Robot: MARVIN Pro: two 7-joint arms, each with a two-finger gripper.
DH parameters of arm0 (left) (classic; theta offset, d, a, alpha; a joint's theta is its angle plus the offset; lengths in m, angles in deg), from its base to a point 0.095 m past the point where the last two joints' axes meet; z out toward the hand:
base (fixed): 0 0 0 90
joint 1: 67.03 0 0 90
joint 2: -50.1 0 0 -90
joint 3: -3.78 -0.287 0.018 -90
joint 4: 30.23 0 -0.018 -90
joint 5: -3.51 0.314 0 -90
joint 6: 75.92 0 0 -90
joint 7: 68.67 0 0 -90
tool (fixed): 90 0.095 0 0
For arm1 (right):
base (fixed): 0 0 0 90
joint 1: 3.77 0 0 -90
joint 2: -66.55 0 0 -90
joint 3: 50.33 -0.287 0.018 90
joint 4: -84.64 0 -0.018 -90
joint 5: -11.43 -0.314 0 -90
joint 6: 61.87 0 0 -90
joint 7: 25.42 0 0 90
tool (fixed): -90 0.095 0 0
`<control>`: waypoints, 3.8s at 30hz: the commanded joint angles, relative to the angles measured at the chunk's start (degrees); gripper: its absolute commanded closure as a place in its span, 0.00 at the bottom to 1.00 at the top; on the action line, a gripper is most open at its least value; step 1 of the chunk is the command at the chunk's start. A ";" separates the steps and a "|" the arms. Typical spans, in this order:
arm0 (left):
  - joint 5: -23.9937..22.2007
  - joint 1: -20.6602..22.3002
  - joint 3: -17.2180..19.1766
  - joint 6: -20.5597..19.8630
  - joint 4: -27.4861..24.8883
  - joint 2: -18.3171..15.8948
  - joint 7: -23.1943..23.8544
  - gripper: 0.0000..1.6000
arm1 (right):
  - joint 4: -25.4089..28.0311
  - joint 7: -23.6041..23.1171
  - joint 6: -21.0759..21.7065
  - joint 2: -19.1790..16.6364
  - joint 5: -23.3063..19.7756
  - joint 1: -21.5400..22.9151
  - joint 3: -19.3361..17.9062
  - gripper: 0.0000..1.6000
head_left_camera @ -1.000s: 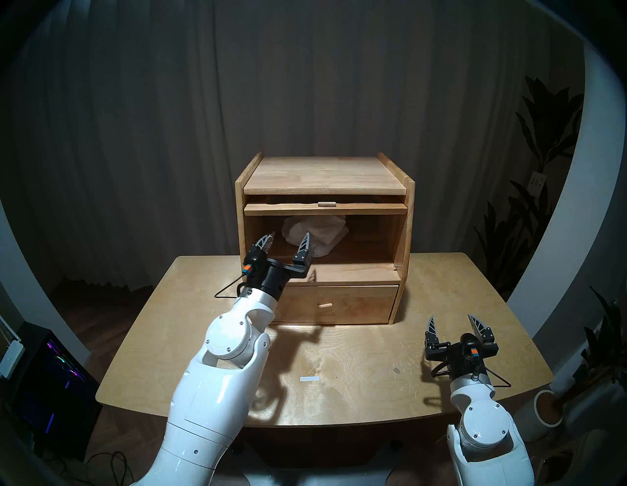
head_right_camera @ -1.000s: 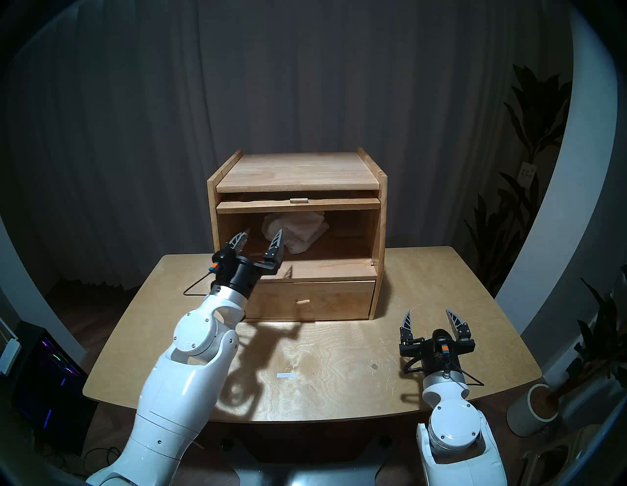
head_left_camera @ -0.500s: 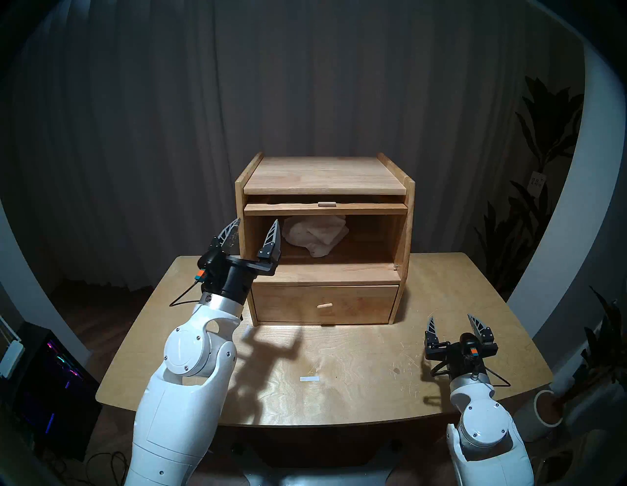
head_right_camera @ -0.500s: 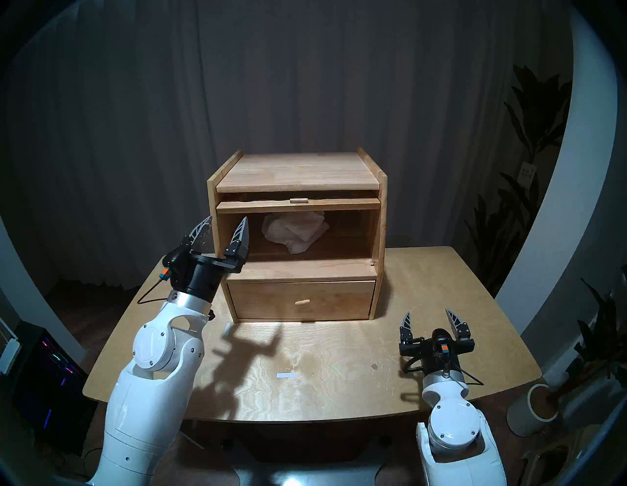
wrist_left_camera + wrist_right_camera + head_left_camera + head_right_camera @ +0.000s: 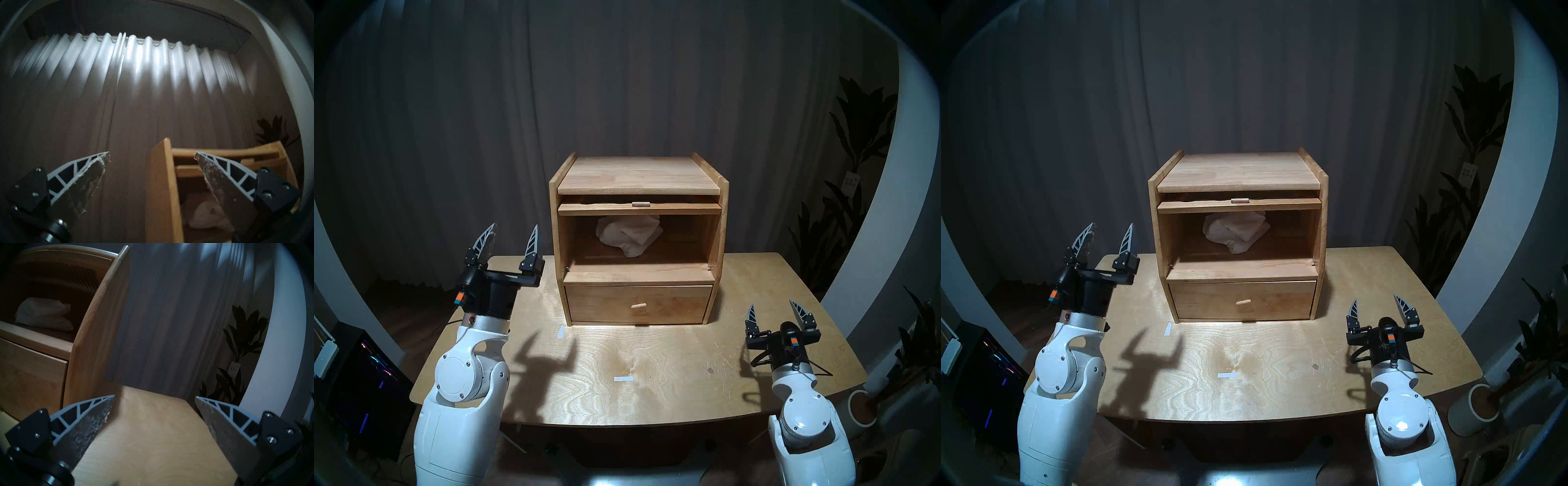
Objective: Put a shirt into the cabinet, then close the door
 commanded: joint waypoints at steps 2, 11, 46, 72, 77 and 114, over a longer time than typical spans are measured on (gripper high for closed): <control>5.35 5.04 -0.02 0.36 6.17 -1.11 -1.13 0.00 | 3.75 -2.68 0.90 -7.27 7.30 3.84 -1.25 0.00; 8.74 11.22 1.14 0.28 9.18 -2.12 -3.25 0.00 | 6.43 -8.64 2.12 -12.74 15.72 8.08 2.42 0.00; 17.40 20.78 1.75 -4.70 21.50 -5.00 -6.87 0.00 | 9.85 -34.31 9.92 -20.01 38.02 29.39 16.02 0.00; 11.04 18.08 1.21 -9.40 16.36 -5.70 -0.44 0.00 | 5.71 -37.29 30.16 -5.67 48.62 39.22 26.91 0.00; 10.61 17.94 1.36 -9.80 16.10 -5.77 0.03 0.00 | 5.08 -36.95 32.58 -5.94 51.60 39.72 29.35 0.00; 10.28 17.92 1.52 -9.87 16.09 -5.76 0.49 0.00 | 5.28 -39.10 39.44 -11.67 69.10 40.14 33.90 0.00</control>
